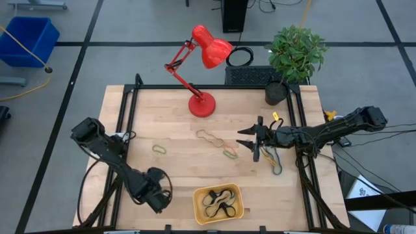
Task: Pick and place rubber bands into bin
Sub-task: Put the red rubber band into the yellow bin
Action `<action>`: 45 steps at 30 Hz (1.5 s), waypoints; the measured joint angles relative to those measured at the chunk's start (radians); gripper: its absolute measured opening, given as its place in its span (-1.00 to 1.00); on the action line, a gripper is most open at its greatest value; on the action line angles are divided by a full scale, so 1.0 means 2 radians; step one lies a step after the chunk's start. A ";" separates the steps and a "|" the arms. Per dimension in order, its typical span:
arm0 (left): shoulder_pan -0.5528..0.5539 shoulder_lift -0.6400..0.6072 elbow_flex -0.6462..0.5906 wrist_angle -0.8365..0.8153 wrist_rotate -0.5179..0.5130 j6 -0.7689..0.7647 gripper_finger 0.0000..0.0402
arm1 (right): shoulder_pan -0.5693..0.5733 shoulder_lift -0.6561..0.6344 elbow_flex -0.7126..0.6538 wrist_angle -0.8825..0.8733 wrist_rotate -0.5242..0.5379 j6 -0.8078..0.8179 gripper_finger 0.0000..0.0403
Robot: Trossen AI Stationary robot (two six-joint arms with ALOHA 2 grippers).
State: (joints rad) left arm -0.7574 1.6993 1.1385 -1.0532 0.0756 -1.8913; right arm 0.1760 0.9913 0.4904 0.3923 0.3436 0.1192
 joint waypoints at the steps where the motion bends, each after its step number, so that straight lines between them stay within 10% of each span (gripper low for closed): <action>1: 0.000 0.000 -0.005 0.001 0.000 -0.013 -0.57 | -0.002 0.000 0.000 0.003 0.000 0.000 -0.15; 38: 0.002 0.000 -0.104 0.046 0.029 -0.103 -0.58 | -0.010 0.000 0.000 0.021 -0.002 -0.002 -0.13; 45: 0.002 0.000 -0.104 0.047 0.028 -0.093 -0.94 | -0.010 0.000 0.000 0.021 -0.002 -0.001 -0.14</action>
State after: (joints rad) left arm -0.7525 1.6997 0.9310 -0.9589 0.1309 -2.0768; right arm 0.1566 0.9916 0.4904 0.4335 0.3389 0.1181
